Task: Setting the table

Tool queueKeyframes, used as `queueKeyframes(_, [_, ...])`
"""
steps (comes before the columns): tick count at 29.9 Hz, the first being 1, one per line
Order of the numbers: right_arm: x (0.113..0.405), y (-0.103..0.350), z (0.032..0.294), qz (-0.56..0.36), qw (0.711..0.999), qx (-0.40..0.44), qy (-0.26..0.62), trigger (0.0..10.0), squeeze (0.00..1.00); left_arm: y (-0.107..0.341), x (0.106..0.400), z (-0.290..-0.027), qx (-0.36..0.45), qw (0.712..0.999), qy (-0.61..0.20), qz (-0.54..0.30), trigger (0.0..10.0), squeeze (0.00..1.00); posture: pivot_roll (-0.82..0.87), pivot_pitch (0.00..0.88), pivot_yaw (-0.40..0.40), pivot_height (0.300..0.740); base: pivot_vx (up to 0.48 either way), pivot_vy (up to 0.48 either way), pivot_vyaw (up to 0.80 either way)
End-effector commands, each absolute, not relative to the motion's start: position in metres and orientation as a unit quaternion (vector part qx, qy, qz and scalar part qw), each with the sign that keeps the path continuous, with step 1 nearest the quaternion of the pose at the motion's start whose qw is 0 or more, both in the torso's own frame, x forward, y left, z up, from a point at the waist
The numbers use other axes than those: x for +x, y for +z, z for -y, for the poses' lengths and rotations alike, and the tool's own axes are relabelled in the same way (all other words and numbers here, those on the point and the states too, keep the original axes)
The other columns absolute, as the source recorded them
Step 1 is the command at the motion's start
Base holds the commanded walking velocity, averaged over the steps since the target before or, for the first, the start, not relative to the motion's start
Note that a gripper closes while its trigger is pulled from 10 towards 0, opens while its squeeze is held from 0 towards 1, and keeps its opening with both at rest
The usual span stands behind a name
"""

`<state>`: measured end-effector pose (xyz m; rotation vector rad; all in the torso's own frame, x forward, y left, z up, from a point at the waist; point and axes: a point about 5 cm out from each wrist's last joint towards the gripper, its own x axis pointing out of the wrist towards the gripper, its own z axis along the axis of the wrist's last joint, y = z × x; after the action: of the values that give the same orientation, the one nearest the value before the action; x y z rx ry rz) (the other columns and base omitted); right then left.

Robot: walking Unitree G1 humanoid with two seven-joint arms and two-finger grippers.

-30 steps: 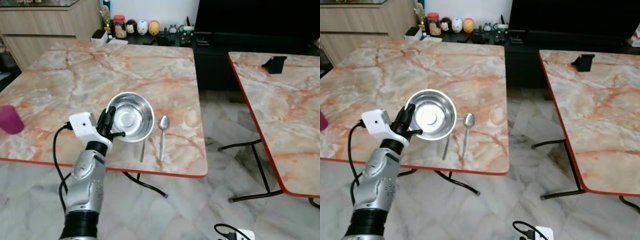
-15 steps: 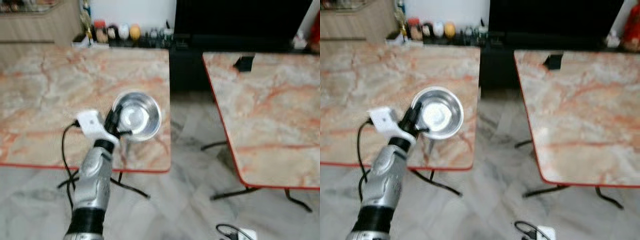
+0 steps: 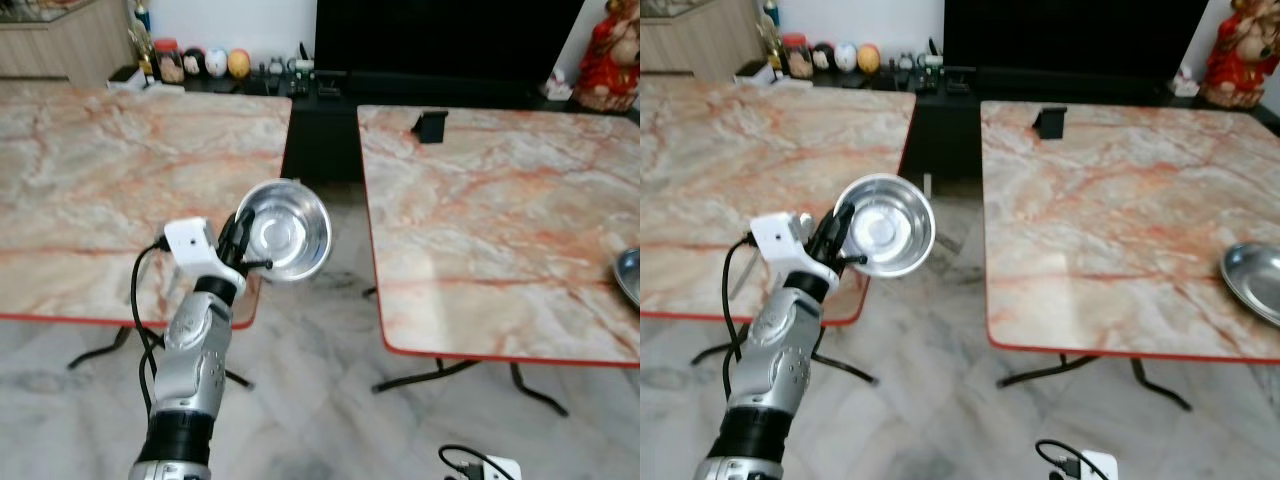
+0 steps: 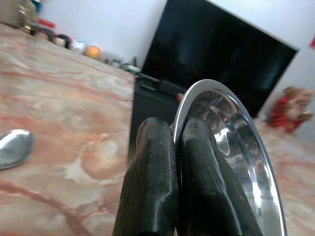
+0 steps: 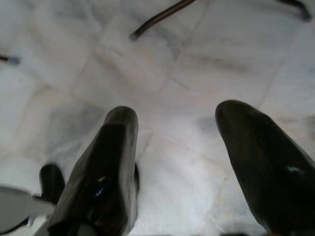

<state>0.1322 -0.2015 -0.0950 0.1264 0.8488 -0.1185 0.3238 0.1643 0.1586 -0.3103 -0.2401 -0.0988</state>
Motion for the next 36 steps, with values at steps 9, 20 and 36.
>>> queueKeyframes(9, [0.1283, -0.0964, 0.206, -0.426, 0.902, 0.042, -0.054, 10.0, 0.0, 0.1634, 0.3246, -0.1557, -0.145, 0.979, -0.063, 0.128, 10.0, 0.0, 0.08, 0.0, -0.041, 0.731, 0.0, -0.376, 0.18])
queueKeyframes(20, [0.1224, -0.0983, 0.2057, -0.433, 0.899, 0.048, -0.053, 10.0, 0.0, 0.1646, 0.3208, -0.157, -0.139, 0.979, -0.067, 0.133, 10.0, 0.0, 0.12, 0.0, -0.049, 0.731, 0.0, -0.371, 0.24])
queueKeyframes(36, [0.1224, -0.0982, 0.208, -0.429, 0.897, 0.063, -0.086, 10.0, 0.0, 0.1611, 0.321, -0.1519, -0.143, 0.979, -0.072, 0.124, 10.0, 0.0, 0.1, 0.0, -0.039, 0.731, 0.0, -0.371, -0.22])
